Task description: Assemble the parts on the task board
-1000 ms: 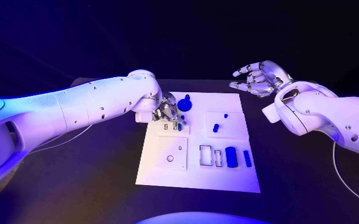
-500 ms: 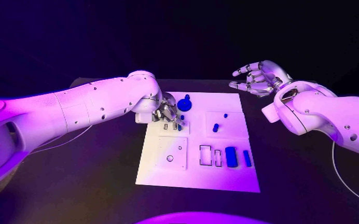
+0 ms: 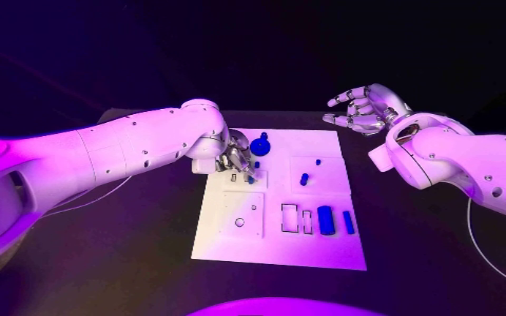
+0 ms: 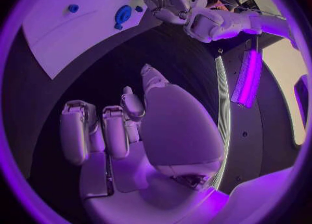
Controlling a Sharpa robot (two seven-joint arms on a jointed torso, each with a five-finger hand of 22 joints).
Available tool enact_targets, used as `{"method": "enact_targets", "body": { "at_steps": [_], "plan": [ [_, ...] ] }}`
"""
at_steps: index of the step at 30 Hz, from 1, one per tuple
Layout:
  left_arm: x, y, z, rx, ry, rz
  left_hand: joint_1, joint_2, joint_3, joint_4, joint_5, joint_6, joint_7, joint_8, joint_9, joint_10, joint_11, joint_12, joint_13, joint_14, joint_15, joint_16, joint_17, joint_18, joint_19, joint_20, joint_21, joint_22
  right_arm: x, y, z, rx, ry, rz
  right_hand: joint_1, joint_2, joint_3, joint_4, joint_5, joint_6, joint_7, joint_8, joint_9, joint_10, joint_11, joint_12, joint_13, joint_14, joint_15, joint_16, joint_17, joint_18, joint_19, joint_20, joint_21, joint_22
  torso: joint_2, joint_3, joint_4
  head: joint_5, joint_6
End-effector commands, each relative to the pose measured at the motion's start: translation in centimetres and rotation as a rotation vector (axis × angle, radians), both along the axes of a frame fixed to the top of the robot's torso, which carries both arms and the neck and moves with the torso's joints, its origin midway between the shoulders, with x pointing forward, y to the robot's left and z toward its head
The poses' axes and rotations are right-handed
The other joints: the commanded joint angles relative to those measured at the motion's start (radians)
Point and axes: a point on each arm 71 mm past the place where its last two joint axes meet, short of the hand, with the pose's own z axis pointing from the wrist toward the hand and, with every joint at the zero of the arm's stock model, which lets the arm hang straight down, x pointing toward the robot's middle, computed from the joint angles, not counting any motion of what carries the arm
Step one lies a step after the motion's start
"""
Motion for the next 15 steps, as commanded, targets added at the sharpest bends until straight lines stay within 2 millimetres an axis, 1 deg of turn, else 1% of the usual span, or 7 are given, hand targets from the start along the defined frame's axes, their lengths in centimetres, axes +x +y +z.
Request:
{"method": "enact_targets", "body": {
  "at_steps": [1, 2, 4, 5, 6, 10, 15],
  "plan": [
    [-0.1, 0.0, -0.1, -0.023, 0.016, 0.010, 0.022, -0.014, 0.110, -0.025, 0.002, -0.009, -0.002, 0.007, 0.013, 0.000, -0.007, -0.007, 0.000, 0.094, -0.008, 0.003, 0.228, -0.017, -0.003, -0.008, 0.005, 0.004, 0.0, 0.1, 0.0, -0.006, -0.001, 0.008, -0.007, -0.001, 0.008, 0.002, 0.009, -0.004, 0.001, 0.005, -0.001, -0.002, -0.001, -0.006, -0.002, 0.069, -0.010, -0.002, 0.126, 0.010, 0.014, -0.008, -0.007, 0.192, 0.000, -0.0003, 0.0000, 0.000, -0.001],
    [-0.1, 0.0, -0.1, -0.025, 0.014, 0.014, 0.017, -0.021, 0.148, -0.033, 0.002, -0.012, -0.003, 0.011, 0.021, 0.000, -0.007, -0.010, -0.002, 0.094, -0.008, 0.003, 0.227, -0.017, -0.004, -0.007, 0.005, 0.003, 0.0, 0.1, 0.0, -0.006, -0.001, 0.007, -0.007, -0.001, 0.008, 0.002, 0.011, -0.004, 0.000, 0.005, -0.001, -0.001, -0.001, -0.005, -0.001, 0.069, -0.010, -0.003, 0.126, 0.010, 0.014, -0.008, -0.008, 0.192, 0.000, -0.0003, 0.0000, 0.002, -0.001],
    [0.0, 0.1, -0.1, -0.031, 0.009, 0.022, -0.019, -0.052, 0.276, -0.075, 0.000, -0.018, -0.001, 0.029, 0.050, -0.004, -0.005, -0.027, -0.020, 0.093, -0.006, 0.001, 0.225, -0.016, -0.006, -0.007, 0.004, 0.002, 0.0, 0.1, 0.0, -0.006, -0.002, 0.005, -0.007, -0.002, 0.009, 0.002, 0.014, -0.004, 0.000, 0.006, -0.002, -0.001, -0.001, -0.006, -0.002, 0.069, -0.010, -0.003, 0.125, 0.010, 0.014, -0.008, -0.008, 0.192, 0.000, -0.0002, -0.0007, 0.006, -0.001],
    [0.0, 0.2, -0.1, -0.034, 0.005, 0.028, -0.039, -0.064, 0.318, -0.096, -0.001, -0.020, -0.002, 0.036, 0.062, -0.003, -0.005, -0.030, -0.023, 0.093, -0.007, 0.000, 0.225, -0.016, -0.007, -0.006, 0.004, 0.003, 0.0, 0.1, 0.0, -0.006, -0.002, 0.004, -0.007, -0.003, 0.011, 0.002, 0.018, -0.005, 0.000, 0.006, -0.002, -0.002, -0.001, -0.006, -0.003, 0.069, -0.010, -0.004, 0.124, 0.010, 0.013, -0.009, -0.010, 0.191, 0.000, -0.0003, -0.0012, 0.006, -0.001],
    [0.0, 0.3, -0.1, -0.036, 0.001, 0.032, -0.049, -0.067, 0.346, -0.112, 0.000, -0.020, -0.003, 0.041, 0.070, -0.001, -0.007, -0.032, -0.025, 0.093, -0.007, 0.000, 0.225, -0.017, -0.006, -0.005, 0.004, 0.004, 0.0, 0.1, 0.0, -0.006, -0.002, 0.003, -0.007, -0.003, 0.012, 0.002, 0.021, -0.005, 0.000, 0.007, -0.002, -0.002, -0.002, -0.007, -0.004, 0.068, -0.010, -0.004, 0.123, 0.011, 0.012, -0.009, -0.012, 0.191, 0.000, -0.0003, -0.0011, 0.005, -0.002],
    [0.1, 0.6, 0.0, -0.047, -0.011, 0.052, -0.076, -0.075, 0.394, -0.141, -0.001, -0.021, -0.004, 0.050, 0.084, 0.002, -0.007, -0.034, -0.026, 0.093, -0.008, 0.000, 0.225, -0.017, -0.006, -0.005, 0.005, 0.005, 0.1, 0.1, 0.0, -0.006, -0.003, 0.001, -0.007, -0.004, 0.012, 0.002, 0.024, -0.005, 0.000, 0.007, -0.002, -0.002, -0.002, -0.007, -0.004, 0.068, -0.011, -0.005, 0.122, 0.011, 0.012, -0.009, -0.012, 0.191, 0.000, -0.0005, -0.0003, 0.002, -0.001],
    [0.0, 1.2, 0.1, -0.069, -0.026, 0.085, -0.094, -0.079, 0.422, -0.160, -0.001, -0.018, -0.005, 0.057, 0.094, 0.010, -0.008, -0.028, -0.019, 0.093, -0.009, 0.000, 0.225, -0.017, -0.004, -0.006, 0.006, 0.008, 0.1, 0.0, 0.0, -0.007, -0.003, -0.001, -0.008, -0.004, 0.013, 0.002, 0.026, -0.005, 0.000, 0.008, -0.003, -0.003, -0.002, -0.008, -0.005, 0.068, -0.011, -0.005, 0.122, 0.011, 0.012, -0.009, -0.013, 0.190, 0.000, -0.0002, 0.0006, 0.001, 0.001]
  ]
}}
